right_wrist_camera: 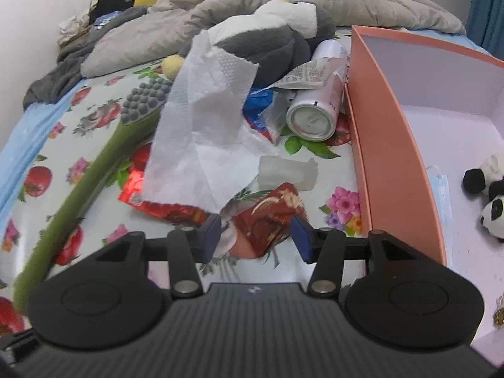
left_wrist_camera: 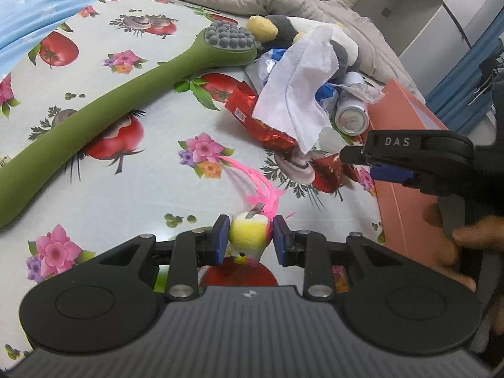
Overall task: Organize soft objects
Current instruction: 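Hold the bird toy with the left tool while the right tool grasps the red candy wrapper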
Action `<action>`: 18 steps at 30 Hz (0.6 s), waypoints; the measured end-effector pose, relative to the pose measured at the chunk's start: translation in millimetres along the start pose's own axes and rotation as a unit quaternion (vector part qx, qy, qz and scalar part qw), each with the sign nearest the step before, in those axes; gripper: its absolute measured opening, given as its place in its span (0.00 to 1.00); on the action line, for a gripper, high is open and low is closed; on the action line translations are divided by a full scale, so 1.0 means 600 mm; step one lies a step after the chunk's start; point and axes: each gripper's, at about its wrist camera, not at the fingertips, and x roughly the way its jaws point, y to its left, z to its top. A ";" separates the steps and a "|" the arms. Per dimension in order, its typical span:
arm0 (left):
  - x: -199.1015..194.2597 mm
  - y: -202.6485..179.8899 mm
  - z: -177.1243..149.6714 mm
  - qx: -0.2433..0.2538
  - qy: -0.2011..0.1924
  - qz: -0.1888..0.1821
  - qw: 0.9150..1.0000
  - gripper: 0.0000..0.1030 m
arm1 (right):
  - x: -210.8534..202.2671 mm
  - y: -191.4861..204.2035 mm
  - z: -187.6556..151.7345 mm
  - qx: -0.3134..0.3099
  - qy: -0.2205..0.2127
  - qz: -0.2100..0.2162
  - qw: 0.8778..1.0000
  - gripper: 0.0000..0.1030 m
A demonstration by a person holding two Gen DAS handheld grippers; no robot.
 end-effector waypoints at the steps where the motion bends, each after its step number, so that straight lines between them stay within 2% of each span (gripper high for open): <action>1: 0.002 0.002 0.001 -0.001 0.001 0.000 1.000 0.33 | 0.005 -0.001 0.003 0.000 -0.001 -0.006 1.000 0.50; 10: 0.011 0.024 0.001 -0.016 0.006 0.001 1.000 0.33 | 0.065 0.000 0.007 -0.020 0.005 -0.048 0.999 0.50; 18: 0.001 0.022 0.002 -0.009 0.001 -0.002 1.000 0.33 | 0.079 -0.003 0.011 -0.017 0.030 -0.026 0.999 0.49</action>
